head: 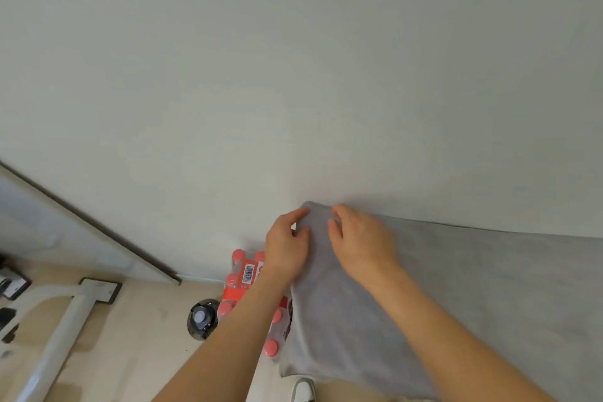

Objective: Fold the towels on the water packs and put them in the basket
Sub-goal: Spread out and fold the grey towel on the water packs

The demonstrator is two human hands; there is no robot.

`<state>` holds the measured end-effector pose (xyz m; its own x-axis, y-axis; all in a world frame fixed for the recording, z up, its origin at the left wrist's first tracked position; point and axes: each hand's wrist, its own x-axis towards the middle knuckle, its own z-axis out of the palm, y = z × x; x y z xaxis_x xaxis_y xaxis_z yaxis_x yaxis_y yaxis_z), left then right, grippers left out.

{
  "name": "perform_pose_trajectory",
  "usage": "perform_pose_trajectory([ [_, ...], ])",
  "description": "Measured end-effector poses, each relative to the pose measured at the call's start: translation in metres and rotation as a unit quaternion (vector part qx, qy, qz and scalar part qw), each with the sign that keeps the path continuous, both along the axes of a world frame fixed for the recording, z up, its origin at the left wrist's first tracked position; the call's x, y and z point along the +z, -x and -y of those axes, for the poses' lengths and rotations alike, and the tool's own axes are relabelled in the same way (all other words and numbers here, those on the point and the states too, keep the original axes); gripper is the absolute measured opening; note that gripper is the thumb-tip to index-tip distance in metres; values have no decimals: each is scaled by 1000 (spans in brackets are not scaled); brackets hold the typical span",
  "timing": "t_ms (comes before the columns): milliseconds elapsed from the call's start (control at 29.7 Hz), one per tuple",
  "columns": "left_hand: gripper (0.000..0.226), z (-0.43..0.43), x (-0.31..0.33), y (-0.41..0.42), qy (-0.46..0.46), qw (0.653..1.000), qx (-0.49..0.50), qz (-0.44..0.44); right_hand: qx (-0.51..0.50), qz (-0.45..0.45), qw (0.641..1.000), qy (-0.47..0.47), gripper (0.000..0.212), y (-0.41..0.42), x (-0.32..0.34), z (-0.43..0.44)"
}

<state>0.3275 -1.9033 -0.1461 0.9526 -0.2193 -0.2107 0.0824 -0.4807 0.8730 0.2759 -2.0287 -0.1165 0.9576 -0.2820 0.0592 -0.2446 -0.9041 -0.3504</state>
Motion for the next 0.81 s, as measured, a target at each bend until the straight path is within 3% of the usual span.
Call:
perform_pose_trajectory([
  [101, 41, -12, 1, 9, 64, 995, -17, -68, 66, -128, 989, 37, 64, 30, -12, -16],
  [202, 40, -39, 3, 37, 137, 974, -32, -176, 66, -158, 984, 58, 84, 45, -30, -22],
  [370, 39, -89, -2, 95, 112, 966, -83, -218, 68, -186, 977, 77, 84, 47, -36, -18],
  [438, 37, -100, 1, 110, 99, 969, -77, -214, 56, -190, 978, 69, 74, 48, -27, -24],
  [505, 34, -104, 7, 118, 91, 975, -54, -196, 33, -134, 989, 56, 64, 57, -7, -35],
  [572, 30, -102, 15, 121, 109, 976, -26, -187, 34, -83, 996, 11, 58, 78, 19, -48],
  [707, 25, -85, 36, 119, 167, 969, -1, -181, 97, -233, 953, -169, 64, 125, 45, -77],
  [808, 24, -73, 50, 117, 191, 958, -22, -214, 69, -194, 961, -185, 46, 132, 27, -88],
])
